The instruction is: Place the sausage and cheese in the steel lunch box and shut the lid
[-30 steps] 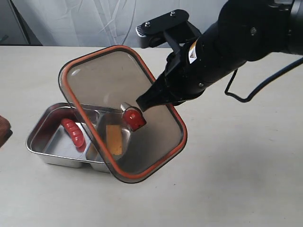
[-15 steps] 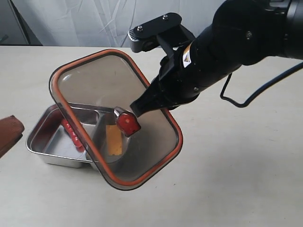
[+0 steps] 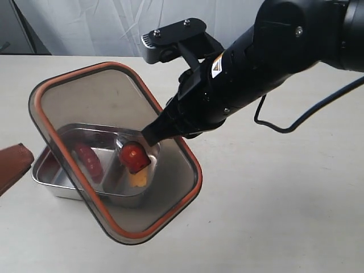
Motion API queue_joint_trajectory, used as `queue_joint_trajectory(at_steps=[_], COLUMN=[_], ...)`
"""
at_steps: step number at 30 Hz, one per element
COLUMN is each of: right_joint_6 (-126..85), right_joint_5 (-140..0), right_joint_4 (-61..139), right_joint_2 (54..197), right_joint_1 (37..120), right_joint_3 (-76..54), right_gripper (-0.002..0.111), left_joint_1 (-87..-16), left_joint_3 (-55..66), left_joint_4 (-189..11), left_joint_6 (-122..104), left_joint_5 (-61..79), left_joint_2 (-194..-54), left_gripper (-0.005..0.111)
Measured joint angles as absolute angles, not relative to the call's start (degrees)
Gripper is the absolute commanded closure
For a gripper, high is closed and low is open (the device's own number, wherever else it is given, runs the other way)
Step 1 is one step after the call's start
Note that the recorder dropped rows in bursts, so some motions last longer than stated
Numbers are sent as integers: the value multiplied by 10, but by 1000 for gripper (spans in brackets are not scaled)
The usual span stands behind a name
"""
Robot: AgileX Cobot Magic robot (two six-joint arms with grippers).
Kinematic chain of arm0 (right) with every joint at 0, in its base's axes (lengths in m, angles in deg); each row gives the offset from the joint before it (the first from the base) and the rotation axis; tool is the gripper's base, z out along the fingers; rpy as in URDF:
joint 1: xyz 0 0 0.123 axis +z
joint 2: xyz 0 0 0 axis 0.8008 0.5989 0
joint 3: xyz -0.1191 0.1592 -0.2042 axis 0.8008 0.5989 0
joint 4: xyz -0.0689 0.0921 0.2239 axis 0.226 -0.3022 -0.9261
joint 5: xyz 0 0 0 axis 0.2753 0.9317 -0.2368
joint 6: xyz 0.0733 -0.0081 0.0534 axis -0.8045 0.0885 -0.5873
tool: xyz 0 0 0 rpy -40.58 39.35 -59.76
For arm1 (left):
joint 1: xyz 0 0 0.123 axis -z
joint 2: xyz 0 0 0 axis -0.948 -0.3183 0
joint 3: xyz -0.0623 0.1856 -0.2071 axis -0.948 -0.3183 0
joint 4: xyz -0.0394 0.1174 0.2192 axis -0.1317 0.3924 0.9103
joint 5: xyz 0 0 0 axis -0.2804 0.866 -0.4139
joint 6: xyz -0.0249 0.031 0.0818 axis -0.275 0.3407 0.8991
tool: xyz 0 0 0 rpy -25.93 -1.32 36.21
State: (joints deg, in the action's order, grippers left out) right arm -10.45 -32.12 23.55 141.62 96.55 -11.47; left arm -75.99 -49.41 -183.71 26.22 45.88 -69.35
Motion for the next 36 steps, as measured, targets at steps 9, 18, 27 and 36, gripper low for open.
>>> queue_joint_trajectory(at_steps=[9,18,27,36], right_joint_6=[-87,-85,-85,-85], right_joint_5=[-321,-339,-342,-344], right_joint_4=[211,208,207,204], right_joint_2=[1416,1416,1416,1416], right_joint_1=[969,1006,1006,1006], right_joint_3=[-115,-115,-115,-115], right_gripper=[108,108,108,108], left_joint_1=[-760,-760,-760,-760], left_joint_3=[-494,-494,-494,-494], left_joint_4=[-1837,-1837,-1837,-1837], left_joint_6=[262,262,262,262], left_joint_5=[459,459,448,451], left_joint_2=[-693,-693,-693,-693], left_gripper=[62,62,62,62])
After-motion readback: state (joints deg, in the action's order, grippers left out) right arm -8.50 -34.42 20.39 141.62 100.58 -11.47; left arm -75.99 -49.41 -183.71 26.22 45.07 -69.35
